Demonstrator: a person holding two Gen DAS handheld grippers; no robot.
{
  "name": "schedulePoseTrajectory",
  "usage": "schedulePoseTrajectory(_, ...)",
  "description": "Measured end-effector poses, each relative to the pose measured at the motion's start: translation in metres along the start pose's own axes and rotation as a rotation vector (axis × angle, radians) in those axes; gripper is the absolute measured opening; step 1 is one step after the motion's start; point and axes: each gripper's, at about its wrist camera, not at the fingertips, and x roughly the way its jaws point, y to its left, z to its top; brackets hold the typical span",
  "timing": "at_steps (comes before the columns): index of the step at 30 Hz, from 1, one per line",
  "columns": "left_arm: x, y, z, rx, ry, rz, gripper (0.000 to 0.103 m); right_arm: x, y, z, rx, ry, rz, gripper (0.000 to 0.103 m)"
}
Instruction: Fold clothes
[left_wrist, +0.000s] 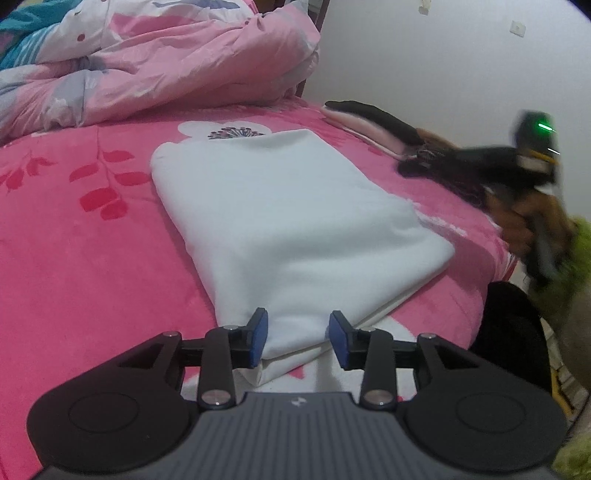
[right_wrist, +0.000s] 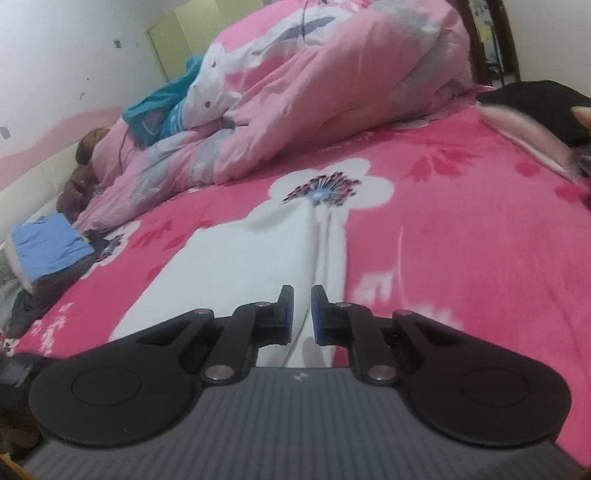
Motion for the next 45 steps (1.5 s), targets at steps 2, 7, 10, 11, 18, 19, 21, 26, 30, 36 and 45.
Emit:
schedulePoseTrajectory(2, 0.001, 0.001, -0.001, -0.007, -0.002, -0.004, 0.038, 0.032, -0.013, 0.015, -0.003, 0.043, 0.003, 0.011)
schedulePoseTrajectory(7, 0.002, 0.005, 0.000, -0.035, 0.001, -0.019, 0.040, 0.078, -0.021, 0.033, -0.016, 0.108, 0.046, 0.014)
schedulePoseTrajectory(10, 0.002, 0.008, 0.000, -0.065, 0.001, -0.029, 0.040, 0.086, -0.015, 0.037, -0.051, 0.113, 0.072, 0.022)
schedulePoseTrajectory(11, 0.002, 0.008, 0.000, -0.066, 0.001, -0.028, 0.040, 0.089, -0.014, 0.038, -0.067, 0.115, 0.066, 0.023)
schedulePoseTrajectory(18, 0.003, 0.004, 0.001, -0.036, 0.010, -0.020, 0.043, 0.116, -0.030, 0.051, -0.052, 0.132, 0.096, 0.023)
schedulePoseTrajectory(19, 0.003, 0.003, 0.001, -0.035, 0.010, -0.021, 0.044, 0.120, -0.033, 0.052, -0.042, 0.136, 0.108, 0.023)
schedulePoseTrajectory(21, 0.004, 0.003, 0.002, -0.038, 0.013, -0.021, 0.045, 0.128, -0.038, 0.054, -0.016, 0.142, 0.135, 0.021)
schedulePoseTrajectory(26, 0.004, 0.005, 0.008, -0.094, 0.034, -0.043, 0.053, 0.130, -0.048, 0.053, 0.038, 0.100, 0.155, 0.004)
schedulePoseTrajectory(30, 0.005, 0.003, 0.011, -0.094, 0.049, -0.035, 0.053, 0.127, -0.053, 0.050, 0.074, 0.070, 0.155, 0.002)
schedulePoseTrajectory(36, 0.007, -0.002, 0.020, -0.088, 0.078, -0.032, 0.052, 0.122, -0.061, 0.045, 0.127, 0.025, 0.156, 0.001)
schedulePoseTrajectory(45, 0.010, -0.006, 0.021, -0.061, 0.083, -0.020, 0.052, 0.123, -0.063, 0.041, 0.119, 0.008, 0.131, 0.001)
